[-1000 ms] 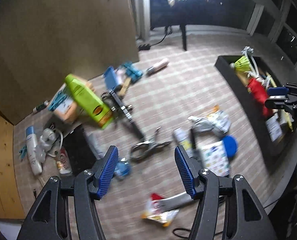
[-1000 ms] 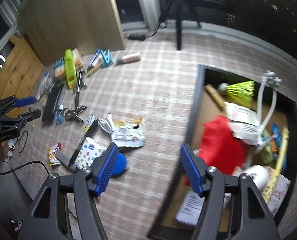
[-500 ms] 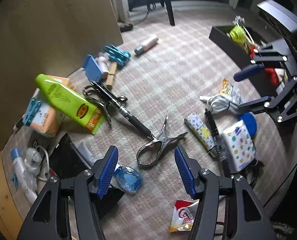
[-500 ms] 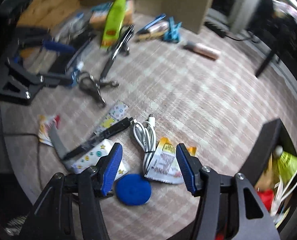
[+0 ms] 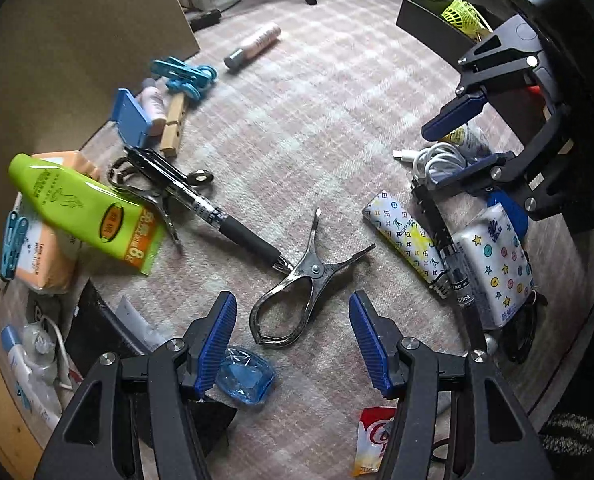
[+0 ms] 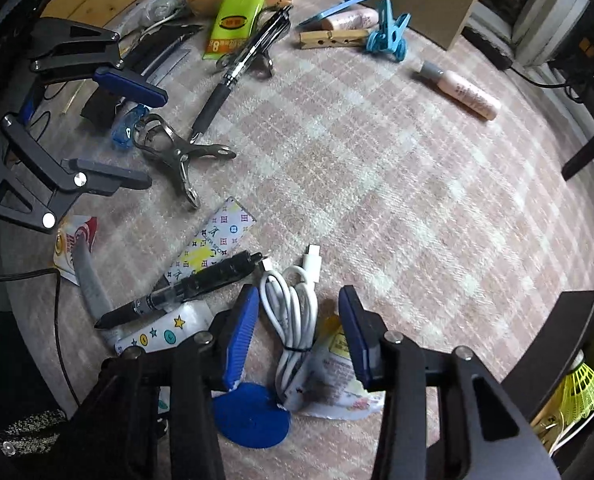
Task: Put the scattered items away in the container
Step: 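Grasp the metal clip with the left gripper while the right grasps the white USB cable, then carry the metal clip and white cable into the tray and release both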
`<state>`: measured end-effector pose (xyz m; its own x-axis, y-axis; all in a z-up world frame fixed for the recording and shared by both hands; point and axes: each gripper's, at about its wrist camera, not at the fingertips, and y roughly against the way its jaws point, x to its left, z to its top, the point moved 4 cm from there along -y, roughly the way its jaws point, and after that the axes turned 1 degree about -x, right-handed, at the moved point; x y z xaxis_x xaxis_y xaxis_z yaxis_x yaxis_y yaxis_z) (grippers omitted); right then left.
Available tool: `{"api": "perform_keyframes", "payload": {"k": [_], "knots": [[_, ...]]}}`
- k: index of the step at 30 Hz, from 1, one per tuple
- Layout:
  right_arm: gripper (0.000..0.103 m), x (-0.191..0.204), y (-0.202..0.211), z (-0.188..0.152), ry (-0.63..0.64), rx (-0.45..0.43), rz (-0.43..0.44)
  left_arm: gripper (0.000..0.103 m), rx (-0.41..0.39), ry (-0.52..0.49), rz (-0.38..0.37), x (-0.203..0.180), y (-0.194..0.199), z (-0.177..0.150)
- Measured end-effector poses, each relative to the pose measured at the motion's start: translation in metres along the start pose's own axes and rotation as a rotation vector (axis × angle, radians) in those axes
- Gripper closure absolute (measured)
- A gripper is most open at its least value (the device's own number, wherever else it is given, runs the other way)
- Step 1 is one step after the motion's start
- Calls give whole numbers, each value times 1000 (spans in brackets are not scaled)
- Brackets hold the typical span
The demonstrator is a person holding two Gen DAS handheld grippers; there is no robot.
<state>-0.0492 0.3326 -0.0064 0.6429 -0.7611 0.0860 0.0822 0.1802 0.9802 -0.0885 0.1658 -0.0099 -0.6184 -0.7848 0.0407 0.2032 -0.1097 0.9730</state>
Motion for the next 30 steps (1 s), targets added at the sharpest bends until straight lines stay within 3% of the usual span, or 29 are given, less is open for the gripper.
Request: {"api": "perform_keyframes", "payload": {"k": [3, 8, 10, 20, 27, 30], "knots": [[73, 1, -3, 0, 12, 14, -2, 50, -1, -1, -8, -1, -2, 2], [76, -3, 2, 1, -19, -5, 15, 74, -2, -3, -13, -5, -5, 2], [76, -7, 6, 0, -46, -20, 21, 77, -9, 1, -10, -6, -4, 2], [78, -23, 50, 7, -196, -152, 71, 77, -103, 134, 6, 5, 32, 3], [79, -28, 82, 10, -282, -237, 70, 77, -208, 165, 6, 5, 68, 3], [79, -13, 94, -8, -325, -277, 65, 77, -239, 177, -10, 1, 82, 7]]}}
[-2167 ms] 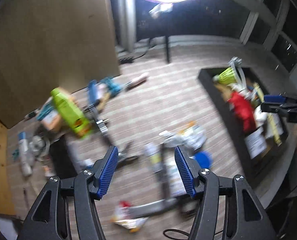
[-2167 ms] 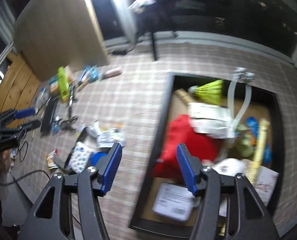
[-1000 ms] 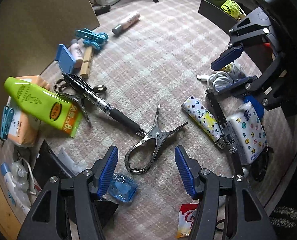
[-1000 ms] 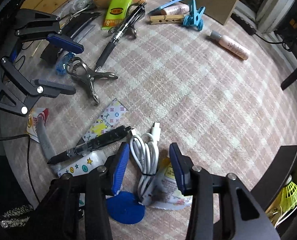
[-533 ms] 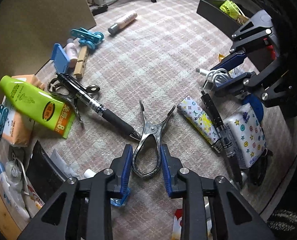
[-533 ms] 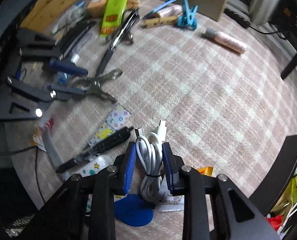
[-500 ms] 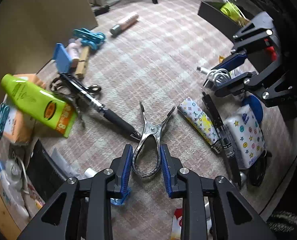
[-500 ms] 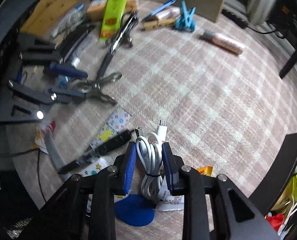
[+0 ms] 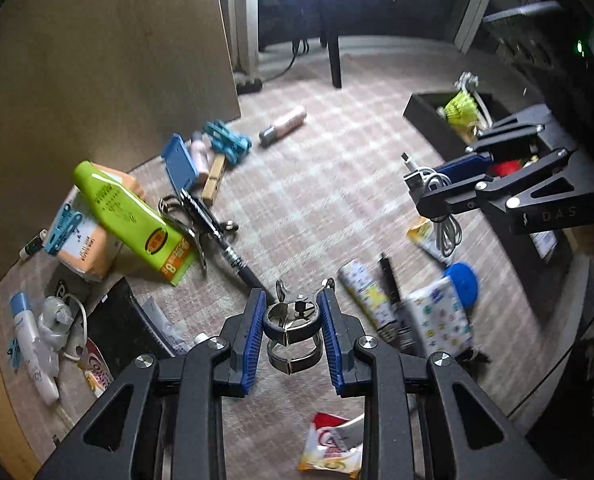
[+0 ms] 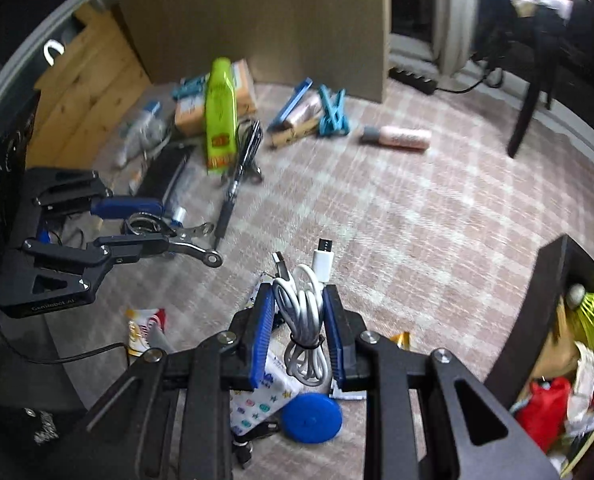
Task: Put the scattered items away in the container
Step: 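Carry the metal clip and white cable into the tray and release both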
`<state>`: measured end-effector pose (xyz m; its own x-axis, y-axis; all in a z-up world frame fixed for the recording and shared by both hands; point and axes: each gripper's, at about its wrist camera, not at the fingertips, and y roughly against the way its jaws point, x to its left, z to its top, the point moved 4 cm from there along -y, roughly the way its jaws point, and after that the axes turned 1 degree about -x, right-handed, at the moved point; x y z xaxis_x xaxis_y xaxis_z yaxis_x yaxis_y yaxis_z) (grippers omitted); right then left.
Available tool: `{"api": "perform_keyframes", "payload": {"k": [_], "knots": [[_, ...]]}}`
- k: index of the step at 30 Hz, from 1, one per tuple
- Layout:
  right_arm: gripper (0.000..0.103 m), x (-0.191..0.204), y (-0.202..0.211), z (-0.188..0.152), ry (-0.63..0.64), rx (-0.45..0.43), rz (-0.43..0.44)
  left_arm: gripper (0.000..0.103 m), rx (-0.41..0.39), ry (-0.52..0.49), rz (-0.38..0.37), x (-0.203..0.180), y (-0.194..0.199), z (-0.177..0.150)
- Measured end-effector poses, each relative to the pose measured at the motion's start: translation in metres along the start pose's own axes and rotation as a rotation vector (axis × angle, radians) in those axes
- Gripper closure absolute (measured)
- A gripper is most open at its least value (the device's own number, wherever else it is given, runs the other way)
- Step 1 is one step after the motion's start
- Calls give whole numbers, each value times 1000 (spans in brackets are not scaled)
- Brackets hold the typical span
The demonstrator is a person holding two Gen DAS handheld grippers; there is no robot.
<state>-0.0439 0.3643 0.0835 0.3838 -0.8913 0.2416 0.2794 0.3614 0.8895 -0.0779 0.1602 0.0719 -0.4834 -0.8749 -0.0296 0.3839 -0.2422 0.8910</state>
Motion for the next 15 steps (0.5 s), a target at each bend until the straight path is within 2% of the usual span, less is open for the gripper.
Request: {"api": "perform_keyframes", "payload": {"k": [6, 10, 15], "knots": [[79, -29, 42, -14, -107, -83, -27, 77, -65, -32, -37, -35, 19, 22], [79, -64, 80, -37, -205, -137, -72, 77, -114, -92, -87, -80, 25, 44], [79, -120, 128, -71, -327, -188, -175, 77, -161, -134, -163, -140, 24, 76]]}}
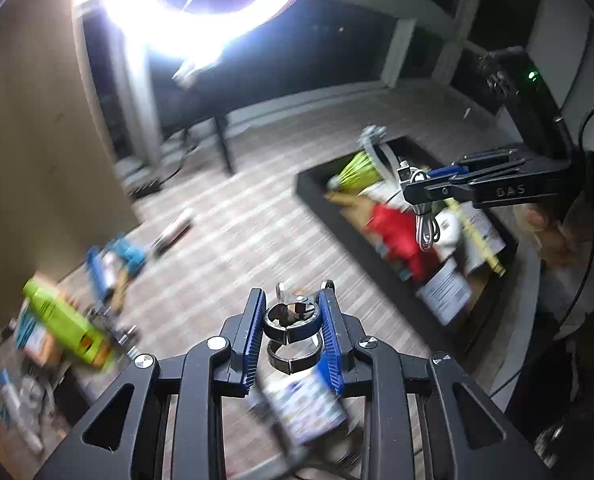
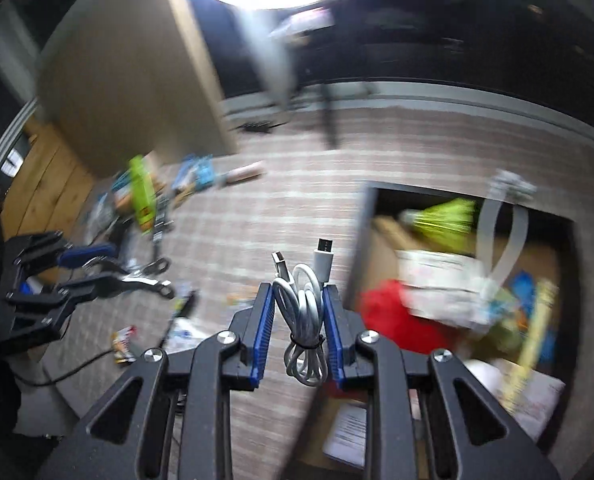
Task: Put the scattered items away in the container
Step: 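Carry the metal clip and white cable into the tray and release both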
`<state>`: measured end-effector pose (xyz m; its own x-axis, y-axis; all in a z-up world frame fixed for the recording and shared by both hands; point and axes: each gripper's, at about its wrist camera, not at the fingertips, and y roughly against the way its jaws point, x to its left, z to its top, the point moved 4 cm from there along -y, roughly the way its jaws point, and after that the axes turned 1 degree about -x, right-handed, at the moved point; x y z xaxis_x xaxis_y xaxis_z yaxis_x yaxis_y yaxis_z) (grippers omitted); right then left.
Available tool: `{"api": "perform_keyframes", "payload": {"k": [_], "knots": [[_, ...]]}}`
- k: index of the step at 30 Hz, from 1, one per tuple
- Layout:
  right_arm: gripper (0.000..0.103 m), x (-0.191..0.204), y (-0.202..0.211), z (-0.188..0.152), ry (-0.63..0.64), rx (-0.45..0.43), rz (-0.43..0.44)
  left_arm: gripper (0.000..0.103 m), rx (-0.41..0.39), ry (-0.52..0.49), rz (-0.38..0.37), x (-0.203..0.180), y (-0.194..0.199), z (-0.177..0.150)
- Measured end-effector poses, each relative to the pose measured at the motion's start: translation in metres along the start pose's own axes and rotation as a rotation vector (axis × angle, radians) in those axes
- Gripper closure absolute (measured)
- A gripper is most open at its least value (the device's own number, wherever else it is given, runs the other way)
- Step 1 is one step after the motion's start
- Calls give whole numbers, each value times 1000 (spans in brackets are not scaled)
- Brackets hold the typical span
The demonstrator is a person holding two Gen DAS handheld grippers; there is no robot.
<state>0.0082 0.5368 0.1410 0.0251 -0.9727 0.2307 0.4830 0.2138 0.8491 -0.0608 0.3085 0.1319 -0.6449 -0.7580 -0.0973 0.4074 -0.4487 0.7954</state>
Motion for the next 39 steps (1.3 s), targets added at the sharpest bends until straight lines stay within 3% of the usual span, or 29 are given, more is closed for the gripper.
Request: {"api": "perform_keyframes", "payload": {"k": [7, 14, 15, 17, 19, 29, 39], "knots": [[79, -103, 37, -10, -150, -48, -171, 77, -45, -60, -103, -79, -24, 50], [78, -162, 45, -25, -218, -26, -267, 76, -21, -114, -191, -150, -63, 77], [78, -165, 45, -27, -215, -17, -268, 72, -7, -117, -190, -157, -69, 78], [73, -171, 47, -32, -217, -8, -308, 46, 30, -109, -186, -166, -79, 78], [62, -174, 50, -33, -232, -22, -326, 46, 41, -105, -182, -171, -81, 75], [62, -145, 55, -25, -213, -83, -267, 46, 45, -29, -101, -132, -63, 55], [62, -74, 30, -16, -113, -76, -166, 46, 62, 176, 79, -25, -33, 12]]}}
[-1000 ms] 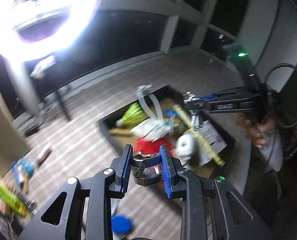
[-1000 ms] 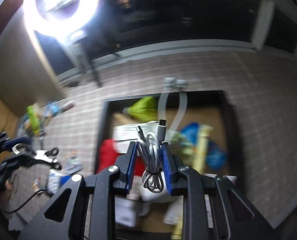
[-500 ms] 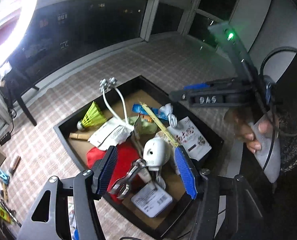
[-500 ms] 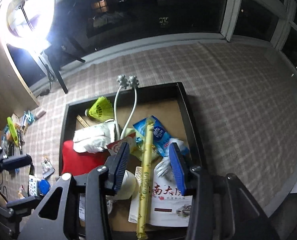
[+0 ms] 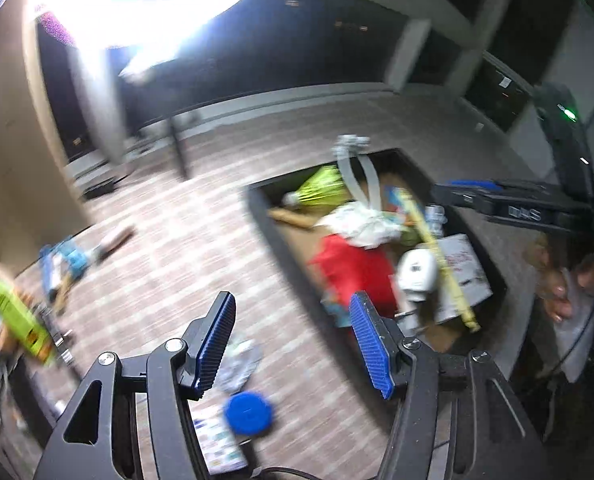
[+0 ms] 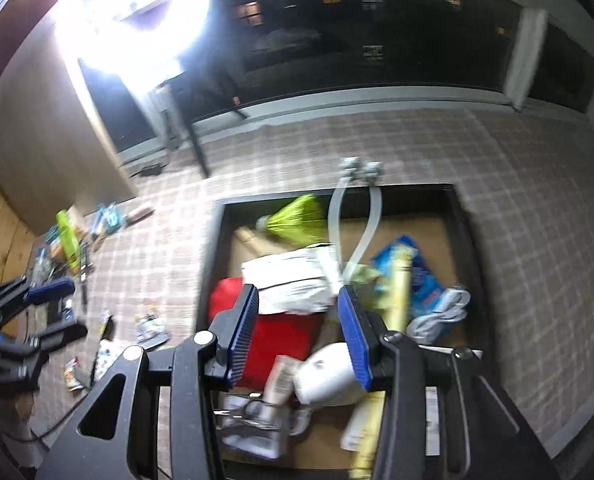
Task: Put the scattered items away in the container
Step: 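Carry the metal clip and white cable into the tray and release both, then move both grippers back to the items on the carpet, then grasp the black pen with the left gripper while the right grasps the snack packet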
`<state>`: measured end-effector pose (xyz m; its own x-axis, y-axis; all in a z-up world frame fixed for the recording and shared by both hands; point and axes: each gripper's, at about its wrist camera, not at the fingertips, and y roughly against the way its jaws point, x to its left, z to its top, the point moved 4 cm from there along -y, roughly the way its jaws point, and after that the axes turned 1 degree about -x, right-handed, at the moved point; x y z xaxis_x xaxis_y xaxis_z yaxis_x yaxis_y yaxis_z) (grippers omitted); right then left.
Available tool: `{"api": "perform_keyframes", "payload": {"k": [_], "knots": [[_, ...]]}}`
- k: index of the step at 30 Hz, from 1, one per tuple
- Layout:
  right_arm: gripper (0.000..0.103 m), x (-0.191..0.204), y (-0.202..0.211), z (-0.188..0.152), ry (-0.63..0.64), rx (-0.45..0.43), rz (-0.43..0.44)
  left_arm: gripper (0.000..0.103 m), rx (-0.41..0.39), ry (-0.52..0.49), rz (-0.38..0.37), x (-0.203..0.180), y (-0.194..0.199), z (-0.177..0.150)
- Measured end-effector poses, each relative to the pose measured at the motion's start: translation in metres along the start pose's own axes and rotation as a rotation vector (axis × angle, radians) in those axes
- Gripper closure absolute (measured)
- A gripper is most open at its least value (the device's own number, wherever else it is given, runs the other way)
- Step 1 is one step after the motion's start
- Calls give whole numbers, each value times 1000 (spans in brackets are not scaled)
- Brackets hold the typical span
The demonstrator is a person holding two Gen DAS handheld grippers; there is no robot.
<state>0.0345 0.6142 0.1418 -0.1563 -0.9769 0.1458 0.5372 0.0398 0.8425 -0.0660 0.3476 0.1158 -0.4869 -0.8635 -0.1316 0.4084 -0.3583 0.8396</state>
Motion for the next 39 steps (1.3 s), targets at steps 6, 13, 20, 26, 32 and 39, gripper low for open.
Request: {"api": "perform_keyframes", "payload": {"k": [6, 13, 20, 26, 32, 39], "knots": [[62, 60, -19, -10, 129, 52, 74, 46, 26, 151, 87, 90, 18, -26], [50, 125, -50, -34, 253, 139, 133, 46, 51, 272, 191, 172, 30, -60], [40, 174, -106, -51, 324, 240, 114, 46, 111, 400, 259, 228, 1, -84], [40, 193, -143, -61, 369, 304, 61, 46, 160, 445, 276, 245, -29, -88], [40, 202, -166, -69, 412, 351, 27, 47, 207, 456, 295, 250, -57, -86], [40, 207, -179, -69, 438, 371, 8, 48, 254, 481, 314, 253, -76, -89]]}}
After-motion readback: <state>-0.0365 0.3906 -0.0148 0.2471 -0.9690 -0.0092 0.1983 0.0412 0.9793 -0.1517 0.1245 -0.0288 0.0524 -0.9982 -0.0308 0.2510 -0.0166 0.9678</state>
